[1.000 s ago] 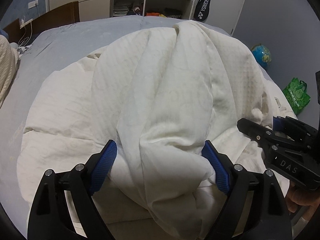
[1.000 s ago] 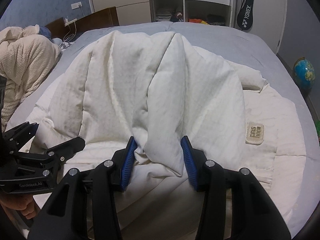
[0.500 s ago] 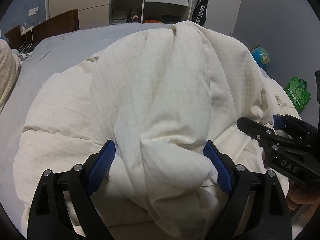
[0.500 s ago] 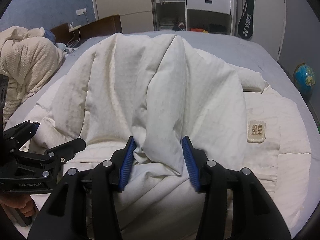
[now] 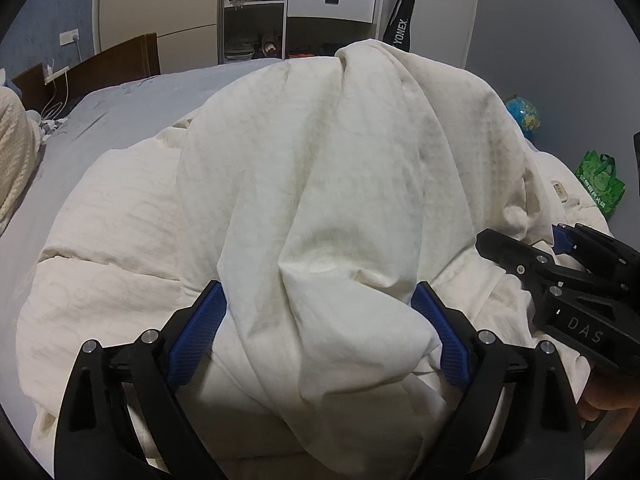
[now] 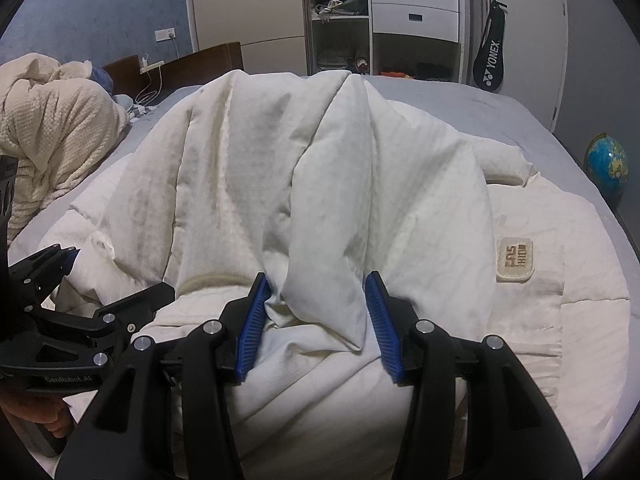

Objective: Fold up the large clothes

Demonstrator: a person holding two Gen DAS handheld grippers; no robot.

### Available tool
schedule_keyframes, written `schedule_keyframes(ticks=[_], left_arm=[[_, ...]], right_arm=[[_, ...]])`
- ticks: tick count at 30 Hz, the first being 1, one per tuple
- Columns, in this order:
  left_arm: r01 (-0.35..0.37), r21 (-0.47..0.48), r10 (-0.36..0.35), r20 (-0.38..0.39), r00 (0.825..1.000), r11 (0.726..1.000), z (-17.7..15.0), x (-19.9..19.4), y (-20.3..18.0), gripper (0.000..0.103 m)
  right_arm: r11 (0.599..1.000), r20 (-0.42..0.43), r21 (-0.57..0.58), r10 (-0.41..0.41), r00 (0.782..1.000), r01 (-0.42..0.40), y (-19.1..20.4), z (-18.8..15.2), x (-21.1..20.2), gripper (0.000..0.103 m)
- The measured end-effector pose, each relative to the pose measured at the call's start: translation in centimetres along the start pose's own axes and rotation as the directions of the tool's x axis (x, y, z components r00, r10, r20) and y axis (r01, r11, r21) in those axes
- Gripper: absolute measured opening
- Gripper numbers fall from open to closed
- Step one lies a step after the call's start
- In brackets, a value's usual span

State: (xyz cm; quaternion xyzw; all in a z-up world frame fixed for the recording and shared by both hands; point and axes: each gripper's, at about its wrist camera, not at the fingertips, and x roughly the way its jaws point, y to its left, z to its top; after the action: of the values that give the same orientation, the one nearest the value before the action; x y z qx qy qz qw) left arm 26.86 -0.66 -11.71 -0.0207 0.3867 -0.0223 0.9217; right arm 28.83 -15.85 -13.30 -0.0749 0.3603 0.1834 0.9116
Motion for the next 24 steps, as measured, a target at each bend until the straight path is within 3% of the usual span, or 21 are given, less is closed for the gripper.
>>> schedule_keyframes(ticks=[14, 17, 21, 24], left_arm=[[0.014, 0.013, -0.014, -0.05, 0.999, 1.0, 0.9, -1.5, -0.3, 0.09], [0.037, 0.0, -0.037, -0.058, 0.998, 0.999, 0.9, -2.6, 0.2, 0.09], [0.045, -0.039, -0.047, -0.07, 0.996, 0.998, 0.7, -4.2, 1.0, 0.095], [0.059, -0.053, -0.062, -0.055, 0.997, 0.997, 0.6, -6.0, 1.1, 0.095]], right_arm=[[0.999, -0.087, 0.018, 0.029, 0.996, -0.027, -0.3, 2.3, 0.0, 0.049], [0.999, -0.091, 0.024, 0.048, 0.995, -0.046, -0.6, 3.0, -1.1, 0.054], [0.999, -0.044, 0.02, 0.046, 0.998, -0.045, -0.9, 2.4, -3.7, 0.071], [0.999, -0.024, 0.015, 0.044, 0.999, -0.043, -1.1, 1.7, -5.7, 0.072]])
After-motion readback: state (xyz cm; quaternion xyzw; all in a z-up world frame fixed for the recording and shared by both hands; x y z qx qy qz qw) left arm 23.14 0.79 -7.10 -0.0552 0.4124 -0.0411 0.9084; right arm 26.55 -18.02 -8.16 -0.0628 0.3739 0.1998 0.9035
